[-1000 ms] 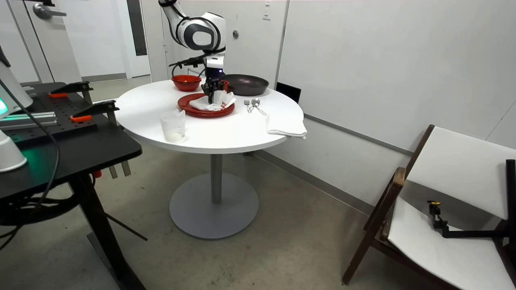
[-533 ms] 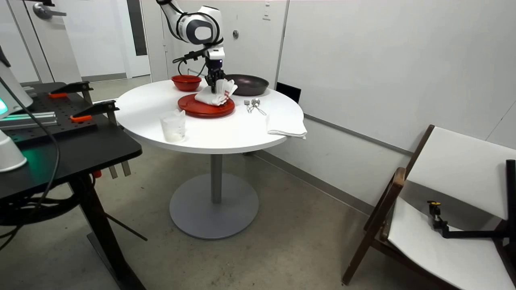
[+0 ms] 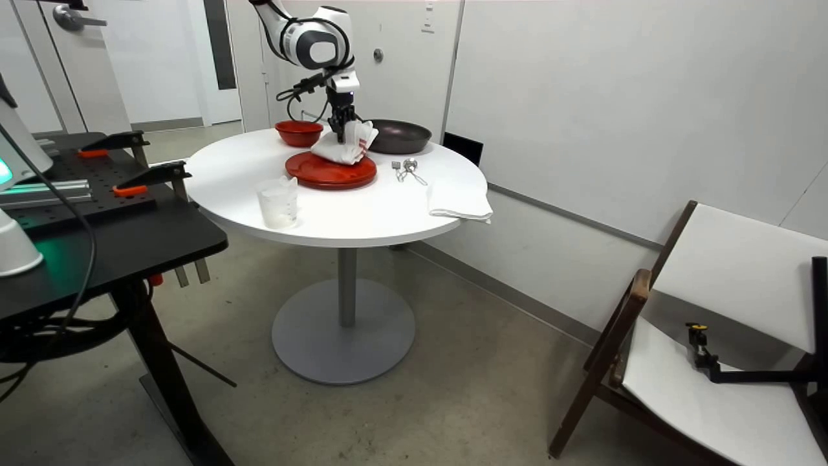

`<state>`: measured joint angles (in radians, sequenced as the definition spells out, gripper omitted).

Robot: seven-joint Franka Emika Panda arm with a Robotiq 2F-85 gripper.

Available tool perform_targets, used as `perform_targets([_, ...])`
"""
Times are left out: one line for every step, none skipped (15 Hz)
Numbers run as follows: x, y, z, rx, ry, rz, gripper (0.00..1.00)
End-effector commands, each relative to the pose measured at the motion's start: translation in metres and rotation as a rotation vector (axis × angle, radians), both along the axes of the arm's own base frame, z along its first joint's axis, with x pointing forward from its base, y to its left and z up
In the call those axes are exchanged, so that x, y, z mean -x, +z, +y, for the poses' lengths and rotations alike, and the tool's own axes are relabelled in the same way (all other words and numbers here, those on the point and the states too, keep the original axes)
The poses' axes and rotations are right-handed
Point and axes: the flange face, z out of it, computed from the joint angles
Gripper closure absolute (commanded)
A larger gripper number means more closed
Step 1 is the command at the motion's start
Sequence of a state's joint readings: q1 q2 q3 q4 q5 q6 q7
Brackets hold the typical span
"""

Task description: Pick up the cloth from the table and wipe the plate

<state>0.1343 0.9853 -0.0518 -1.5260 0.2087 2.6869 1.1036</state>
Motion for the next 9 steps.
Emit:
perform_targets([-0.004, -0.010, -0.017, 0.013, -0.002, -0.012, 0.94])
perform_targets([-0.004, -0.013, -0.022, 0.019, -0.009, -0.011, 0.94])
perform_targets([-0.003, -0.016, -0.027, 0.030, -0.016, -0.013, 0.94])
perform_targets([-0.003, -0.018, -0.031, 0.037, -0.021, -0.016, 0.94])
perform_targets([-0.002, -0.020, -0.034, 0.047, -0.025, -0.018, 0.94])
perform_targets([-0.001, -0.022, -0.038, 0.057, -0.029, -0.021, 0.94])
perform_targets([0.000, -0.025, -0.041, 0.066, -0.033, -0.022, 0.94])
perform_targets([0.002, -0.027, -0.044, 0.065, -0.038, -0.016, 0.94])
perform_targets([0.003, -0.029, -0.046, 0.068, -0.043, -0.013, 0.94])
